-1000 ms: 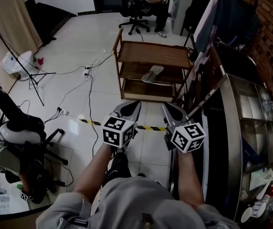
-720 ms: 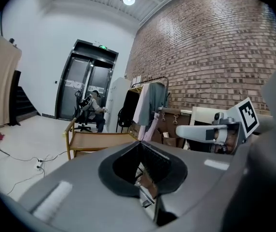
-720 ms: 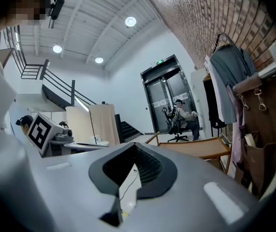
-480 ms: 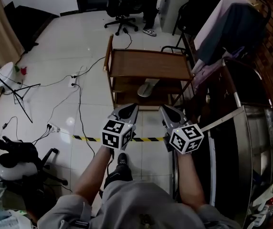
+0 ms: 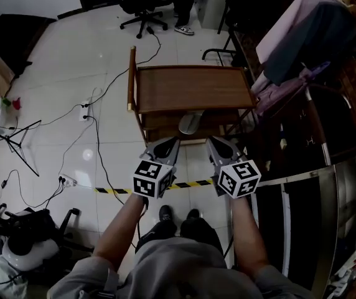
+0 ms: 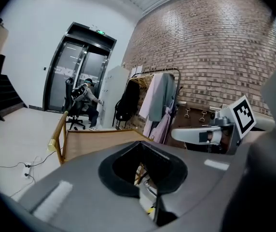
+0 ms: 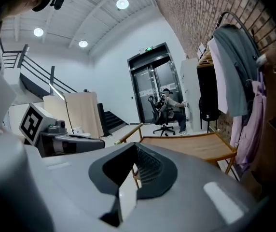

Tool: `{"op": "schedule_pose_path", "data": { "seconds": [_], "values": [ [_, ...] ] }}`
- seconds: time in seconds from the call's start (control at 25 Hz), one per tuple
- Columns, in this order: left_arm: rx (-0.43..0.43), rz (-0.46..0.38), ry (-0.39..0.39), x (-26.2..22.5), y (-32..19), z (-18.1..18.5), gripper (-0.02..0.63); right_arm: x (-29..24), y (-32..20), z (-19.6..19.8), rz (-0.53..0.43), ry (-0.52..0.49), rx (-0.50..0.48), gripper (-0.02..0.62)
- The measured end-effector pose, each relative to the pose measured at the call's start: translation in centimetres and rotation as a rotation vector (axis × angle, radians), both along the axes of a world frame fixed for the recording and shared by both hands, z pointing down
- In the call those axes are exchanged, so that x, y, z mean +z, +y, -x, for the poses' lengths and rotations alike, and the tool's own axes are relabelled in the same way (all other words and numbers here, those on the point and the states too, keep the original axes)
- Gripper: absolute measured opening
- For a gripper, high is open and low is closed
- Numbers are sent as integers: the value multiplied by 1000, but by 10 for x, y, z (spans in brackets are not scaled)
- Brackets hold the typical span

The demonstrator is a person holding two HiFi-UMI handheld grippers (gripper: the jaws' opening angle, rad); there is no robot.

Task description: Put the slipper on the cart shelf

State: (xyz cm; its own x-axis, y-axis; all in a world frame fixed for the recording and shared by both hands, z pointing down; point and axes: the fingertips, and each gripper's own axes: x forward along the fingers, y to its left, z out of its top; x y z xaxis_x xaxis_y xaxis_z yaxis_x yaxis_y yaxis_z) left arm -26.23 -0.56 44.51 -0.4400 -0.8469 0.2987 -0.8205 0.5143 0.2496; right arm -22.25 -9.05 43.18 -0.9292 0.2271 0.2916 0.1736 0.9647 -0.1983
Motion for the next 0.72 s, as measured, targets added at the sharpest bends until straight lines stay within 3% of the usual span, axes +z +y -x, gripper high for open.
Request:
{"op": "schedule_pose_path", "data": {
  "seconds": [0.4, 0.72],
  "values": [
    [-57, 50, 49, 70, -41, 73, 8, 86, -43, 86, 1, 89, -28, 0],
    [-86, 108, 97, 162, -73, 117, 8, 210, -76, 143, -4, 222, -59, 24]
  ]
}}
